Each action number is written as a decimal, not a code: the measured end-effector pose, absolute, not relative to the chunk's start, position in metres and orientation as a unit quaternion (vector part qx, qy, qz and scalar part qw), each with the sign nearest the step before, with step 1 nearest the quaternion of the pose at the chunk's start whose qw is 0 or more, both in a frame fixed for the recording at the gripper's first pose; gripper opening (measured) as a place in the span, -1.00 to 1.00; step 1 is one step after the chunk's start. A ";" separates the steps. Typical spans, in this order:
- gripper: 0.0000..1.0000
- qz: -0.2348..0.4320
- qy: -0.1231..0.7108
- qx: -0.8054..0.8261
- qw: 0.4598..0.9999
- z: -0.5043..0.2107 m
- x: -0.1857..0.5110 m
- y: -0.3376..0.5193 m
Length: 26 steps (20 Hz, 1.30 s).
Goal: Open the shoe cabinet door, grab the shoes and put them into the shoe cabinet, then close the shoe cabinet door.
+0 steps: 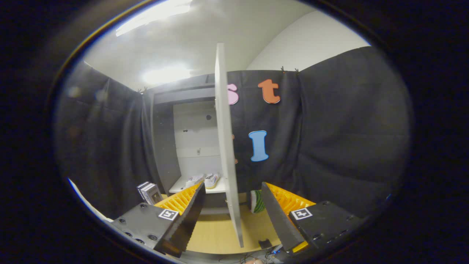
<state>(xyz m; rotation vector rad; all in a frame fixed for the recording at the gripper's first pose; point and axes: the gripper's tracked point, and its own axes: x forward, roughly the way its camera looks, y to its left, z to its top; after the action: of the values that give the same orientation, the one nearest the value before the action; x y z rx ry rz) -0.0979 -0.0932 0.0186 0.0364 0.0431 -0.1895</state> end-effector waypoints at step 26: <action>0.91 -0.002 0.029 -0.032 0.999 -0.012 0.105 -0.171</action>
<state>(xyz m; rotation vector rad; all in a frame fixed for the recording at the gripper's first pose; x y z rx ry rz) 0.1046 -0.1706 -0.0124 -0.0648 0.0575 -0.0037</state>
